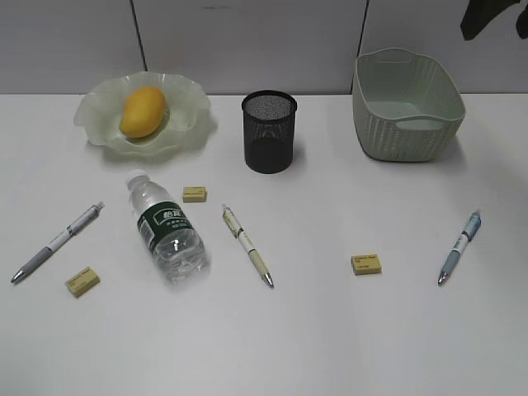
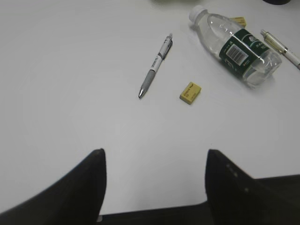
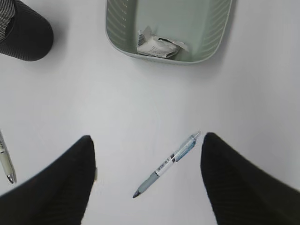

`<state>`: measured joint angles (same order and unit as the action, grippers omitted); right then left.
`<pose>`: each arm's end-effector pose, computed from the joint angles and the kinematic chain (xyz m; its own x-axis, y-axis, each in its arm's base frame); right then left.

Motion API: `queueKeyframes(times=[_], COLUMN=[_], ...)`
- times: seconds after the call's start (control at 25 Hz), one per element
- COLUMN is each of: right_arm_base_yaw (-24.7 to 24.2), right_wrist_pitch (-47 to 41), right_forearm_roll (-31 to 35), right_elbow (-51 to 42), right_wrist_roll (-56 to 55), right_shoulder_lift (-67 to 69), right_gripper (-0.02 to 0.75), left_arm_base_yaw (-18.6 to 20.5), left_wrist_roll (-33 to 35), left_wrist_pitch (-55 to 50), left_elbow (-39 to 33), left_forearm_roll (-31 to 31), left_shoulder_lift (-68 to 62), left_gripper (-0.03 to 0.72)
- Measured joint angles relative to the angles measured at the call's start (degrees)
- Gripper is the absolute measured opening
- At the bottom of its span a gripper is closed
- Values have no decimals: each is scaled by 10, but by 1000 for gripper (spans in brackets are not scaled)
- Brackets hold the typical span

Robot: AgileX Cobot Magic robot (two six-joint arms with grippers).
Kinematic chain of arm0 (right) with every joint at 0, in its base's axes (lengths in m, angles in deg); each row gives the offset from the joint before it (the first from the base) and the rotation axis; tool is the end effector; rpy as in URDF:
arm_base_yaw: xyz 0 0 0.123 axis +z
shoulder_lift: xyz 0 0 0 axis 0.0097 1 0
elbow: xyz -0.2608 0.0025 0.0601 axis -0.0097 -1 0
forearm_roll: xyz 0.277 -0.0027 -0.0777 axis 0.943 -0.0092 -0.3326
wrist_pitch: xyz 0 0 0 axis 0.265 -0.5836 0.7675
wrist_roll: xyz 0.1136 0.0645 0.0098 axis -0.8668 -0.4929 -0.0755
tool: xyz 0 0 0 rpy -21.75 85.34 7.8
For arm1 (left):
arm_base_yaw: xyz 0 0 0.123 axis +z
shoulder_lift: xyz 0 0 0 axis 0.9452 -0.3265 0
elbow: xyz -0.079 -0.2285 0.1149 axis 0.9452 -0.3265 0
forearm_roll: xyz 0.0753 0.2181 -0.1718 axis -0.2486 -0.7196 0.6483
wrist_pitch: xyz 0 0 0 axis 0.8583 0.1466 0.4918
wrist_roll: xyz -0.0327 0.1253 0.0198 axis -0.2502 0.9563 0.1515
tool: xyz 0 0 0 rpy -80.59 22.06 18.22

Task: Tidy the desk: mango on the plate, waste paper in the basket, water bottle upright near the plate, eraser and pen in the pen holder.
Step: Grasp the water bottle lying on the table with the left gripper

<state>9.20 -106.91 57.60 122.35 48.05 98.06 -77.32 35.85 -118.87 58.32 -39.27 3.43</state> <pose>0.4318 0.0724 0.2983 -0.8932 -0.1062 -0.4369 -0.1459 0.9876 0.0584 0.1126 -0.0145 0.2620 -0.6353 0.0279 -0.7718 0.0952 0.9945 -0.0424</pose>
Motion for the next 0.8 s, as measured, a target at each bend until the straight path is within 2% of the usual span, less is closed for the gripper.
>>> queueKeyframes(times=[0.36,0.8], right_arm_base_yaw=[0,0], right_wrist_pitch=[-3,3], right_forearm_roll=[-6,0], right_elbow=[-43,-300], right_wrist_roll=[-9,-11], right_shoulder_lift=[-105,-337], right_gripper=[552,552], left_arm_base_yaw=[0,0], left_wrist_roll=[0,0], left_wrist_pitch=[0,0], left_elbow=[0,0], left_forearm_roll=[0,0], left_shoulder_lift=[0,0], left_gripper=[498,498])
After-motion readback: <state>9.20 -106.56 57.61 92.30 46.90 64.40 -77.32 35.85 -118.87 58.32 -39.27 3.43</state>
